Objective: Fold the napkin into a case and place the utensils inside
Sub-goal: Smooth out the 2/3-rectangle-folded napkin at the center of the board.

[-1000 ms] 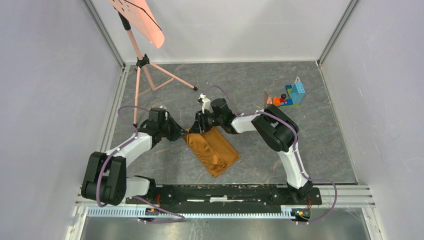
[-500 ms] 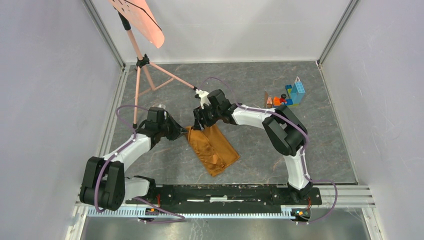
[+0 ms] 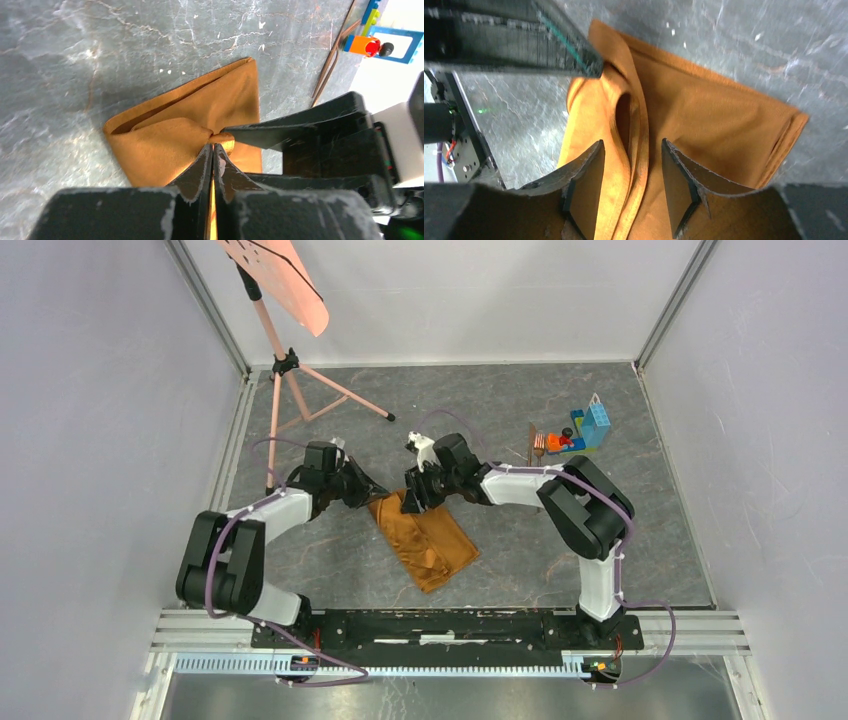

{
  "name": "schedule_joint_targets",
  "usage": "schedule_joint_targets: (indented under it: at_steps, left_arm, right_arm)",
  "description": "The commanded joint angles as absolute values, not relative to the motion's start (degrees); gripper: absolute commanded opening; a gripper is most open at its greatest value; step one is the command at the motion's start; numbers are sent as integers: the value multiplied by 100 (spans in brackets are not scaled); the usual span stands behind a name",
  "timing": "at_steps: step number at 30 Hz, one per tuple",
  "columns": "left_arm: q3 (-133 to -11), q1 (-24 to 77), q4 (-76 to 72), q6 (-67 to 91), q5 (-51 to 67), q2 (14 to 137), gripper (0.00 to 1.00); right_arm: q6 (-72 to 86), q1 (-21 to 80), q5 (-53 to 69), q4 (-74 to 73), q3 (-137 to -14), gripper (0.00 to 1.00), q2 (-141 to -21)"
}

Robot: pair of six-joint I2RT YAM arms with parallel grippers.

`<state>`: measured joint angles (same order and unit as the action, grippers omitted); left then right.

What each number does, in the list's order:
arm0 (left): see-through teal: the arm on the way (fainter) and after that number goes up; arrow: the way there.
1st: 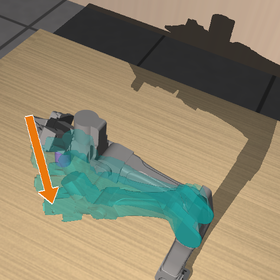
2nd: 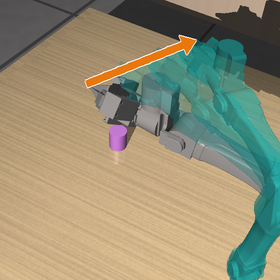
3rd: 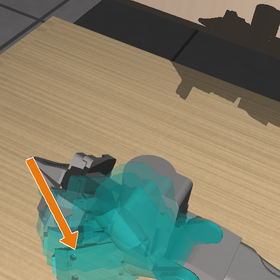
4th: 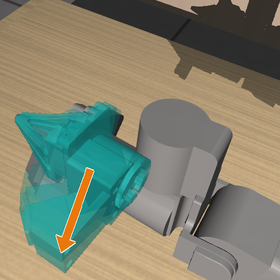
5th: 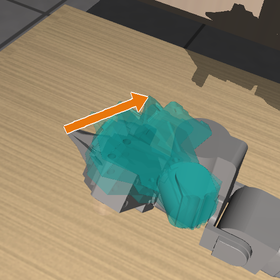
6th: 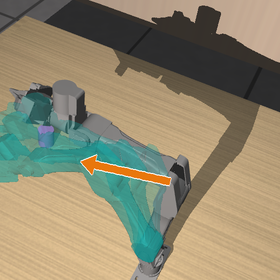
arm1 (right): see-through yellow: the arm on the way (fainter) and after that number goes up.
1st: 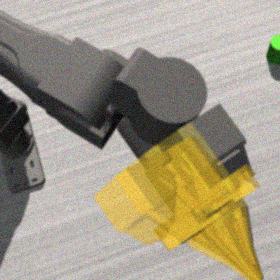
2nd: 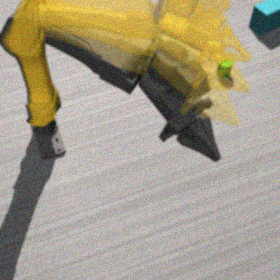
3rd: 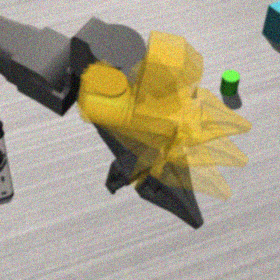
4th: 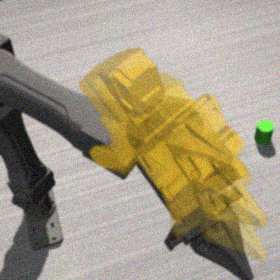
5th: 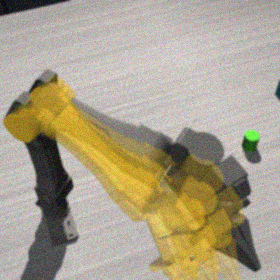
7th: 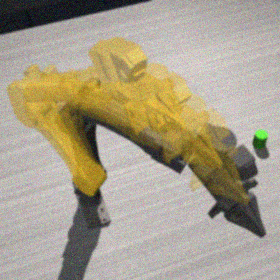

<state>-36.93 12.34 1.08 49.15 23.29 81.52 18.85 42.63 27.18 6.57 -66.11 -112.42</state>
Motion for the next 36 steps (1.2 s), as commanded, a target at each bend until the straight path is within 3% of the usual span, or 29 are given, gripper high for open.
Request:
schedule_joint_targets:
  at_steps: [1,7,11,22,31,36]
  left_arm:
    - [-3916,1223,-847,5021,2925,8608,7]
    - [-3943,1213,-1001,4980,2608,9187,6]
    - [-3916,1217,-1037,4914,2482,9345,5]
    - [-3776,1205,-969,4843,2131,9489,4]
    - [-3745,1195,-978,4760,2197,9599,3]
    - [-3813,1195,-793,4648,2209,9468,5]
  right_arm:
    - [2088,4254,2906,1205,-6244,51,-10796]
    - [1994,4395,2808,1231,-5245,51,-9947]
    - [1971,4607,2726,1458,-4526,56,-9337]
    - [2545,5274,3442,2843,-4356,47,-9941]
    - [2807,5597,3442,3418,-3176,47,-9672]
    - [2648,5656,3227,3025,-3124,49,-9226]
